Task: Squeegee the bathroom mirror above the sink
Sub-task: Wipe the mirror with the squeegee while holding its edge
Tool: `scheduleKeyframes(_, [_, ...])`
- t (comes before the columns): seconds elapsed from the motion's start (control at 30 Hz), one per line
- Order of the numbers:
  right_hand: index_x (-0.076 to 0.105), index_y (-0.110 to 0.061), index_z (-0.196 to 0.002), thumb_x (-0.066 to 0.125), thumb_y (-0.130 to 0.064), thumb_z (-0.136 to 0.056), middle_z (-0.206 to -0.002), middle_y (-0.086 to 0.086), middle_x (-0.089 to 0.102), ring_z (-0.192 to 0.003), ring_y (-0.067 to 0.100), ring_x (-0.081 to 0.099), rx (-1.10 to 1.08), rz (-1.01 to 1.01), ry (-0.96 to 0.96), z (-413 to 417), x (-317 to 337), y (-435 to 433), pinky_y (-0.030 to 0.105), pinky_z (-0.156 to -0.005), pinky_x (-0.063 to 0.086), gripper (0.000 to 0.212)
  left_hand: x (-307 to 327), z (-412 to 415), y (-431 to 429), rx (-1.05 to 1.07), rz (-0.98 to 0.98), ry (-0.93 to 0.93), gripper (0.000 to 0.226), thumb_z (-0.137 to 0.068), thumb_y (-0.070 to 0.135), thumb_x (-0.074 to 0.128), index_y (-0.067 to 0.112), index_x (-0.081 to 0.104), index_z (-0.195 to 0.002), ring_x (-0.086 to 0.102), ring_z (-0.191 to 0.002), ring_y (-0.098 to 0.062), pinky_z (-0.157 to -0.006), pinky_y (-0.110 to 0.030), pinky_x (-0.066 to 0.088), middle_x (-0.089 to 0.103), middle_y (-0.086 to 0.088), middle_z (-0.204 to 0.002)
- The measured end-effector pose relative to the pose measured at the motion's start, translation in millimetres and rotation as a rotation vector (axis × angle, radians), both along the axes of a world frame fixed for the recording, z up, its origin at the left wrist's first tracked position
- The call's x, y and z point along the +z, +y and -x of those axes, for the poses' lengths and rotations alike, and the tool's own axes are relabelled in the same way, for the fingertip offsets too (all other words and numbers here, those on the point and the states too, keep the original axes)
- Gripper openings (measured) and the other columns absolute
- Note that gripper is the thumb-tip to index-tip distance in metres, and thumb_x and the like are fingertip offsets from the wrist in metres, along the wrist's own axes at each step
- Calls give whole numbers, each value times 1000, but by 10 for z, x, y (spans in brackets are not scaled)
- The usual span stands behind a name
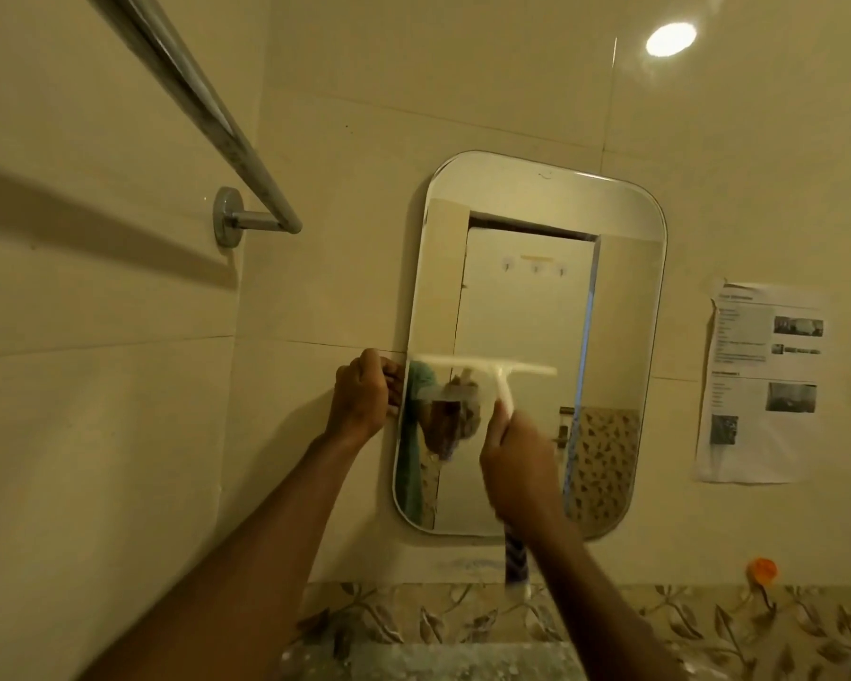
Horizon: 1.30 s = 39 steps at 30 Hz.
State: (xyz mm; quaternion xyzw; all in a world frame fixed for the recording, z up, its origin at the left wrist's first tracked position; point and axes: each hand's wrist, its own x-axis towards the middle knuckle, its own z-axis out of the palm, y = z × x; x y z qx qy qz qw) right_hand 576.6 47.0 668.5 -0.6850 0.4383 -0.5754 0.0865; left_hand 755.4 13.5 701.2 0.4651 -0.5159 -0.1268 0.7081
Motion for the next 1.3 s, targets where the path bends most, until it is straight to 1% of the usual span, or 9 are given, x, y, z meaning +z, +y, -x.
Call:
scheduleKeyframes(0.13, [59, -17, -85, 32, -35, -102, -63, -8, 55, -53, 2, 52, -43, -100, 67, 56, -566, 94, 11, -39, 33, 37, 10, 2, 7, 13, 13, -10, 50, -101, 23, 22, 7, 60, -72, 62, -67, -36, -68, -43, 57, 64, -20, -71])
scheduleKeyframes(0.27, [47, -27, -72, 31, -36, -103, -62, -6, 53, -50, 8, 52, -3, -17, 25, 85, -154, 47, 21, -44, 45, 36, 28, -25, -1, -2, -4, -15, 55, -100, 25, 22, -3, 64, -79, 65, -67, -35, -64, -40, 57, 66, -23, -73])
scheduleKeyframes(0.37, [47, -23, -78, 30, -39, -102, -66, -4, 54, -52, 11, 54, -10, 64, -17, 41, 222, -41, 30, -46, 52, 34, 27, -39, 0, -33, -13, -4, 57, -100, 27, 21, -8, 65, -86, 65, -65, -33, -62, -39, 57, 67, -26, -76])
scheduleKeyframes(0.53, [50, -20, -82, 35, -33, -102, -62, -7, 51, -44, 1, 48, -7, 22, -19, -52, -155, -33, 10, -36, 36, 28, 70, -70, -35, -48, -39, 3, 60, -99, 31, 21, -10, 63, -89, 66, -67, -34, -64, -40, 56, 68, -24, -76])
scheduleKeyframes(0.63, [50, -24, -76, 37, -32, -101, -59, -8, 52, -43, 2, 47, -14, -69, 14, -136, -728, 34, 12, -38, 37, 29, 88, -75, -39, -43, -42, 4, 58, -99, 29, 21, -9, 63, -85, 63, -60, -30, -60, -36, 54, 65, -19, -68])
scheduleKeyframes(0.77, [58, -16, -90, 32, -37, -101, -62, -6, 57, -48, 4, 52, -107, -168, 110, -169, -1111, 65, 13, -37, 31, 35, 76, -49, -15, -29, -27, -4, 54, -100, 29, 22, -2, 61, -77, 62, -60, -30, -62, -39, 56, 64, -19, -67])
scheduleKeyframes(0.9, [53, -17, -74, 33, -31, -103, -56, -5, 50, -44, 4, 44, -27, -62, -3, -109, -672, 147, 11, -36, 35, 37, 112, -27, 23, 8, -25, -21, 53, -99, 27, 24, 4, 59, -66, 62, -55, -29, -57, -36, 56, 63, -16, -62])
scheduleKeyframes(1.1, [50, -18, -81, 31, -35, -103, -63, -5, 50, -50, 6, 49, -27, 50, -38, 13, -128, -55, 12, -40, 39, 34, 153, -48, 1, 10, -52, -64, 54, -98, 29, 24, 4, 59, -65, 62, -53, -26, -52, -30, 53, 64, -14, -61])
scheduleKeyframes(1.3, [54, -19, -75, 33, -33, -101, -54, -3, 53, -41, 7, 47, -110, -70, -8, -75, -1097, -27, 17, -35, 34, 36, 123, -28, -10, 35, -29, -49, 55, -98, 29, 25, -3, 62, -73, 61, -53, -30, -56, -36, 57, 63, -17, -61])
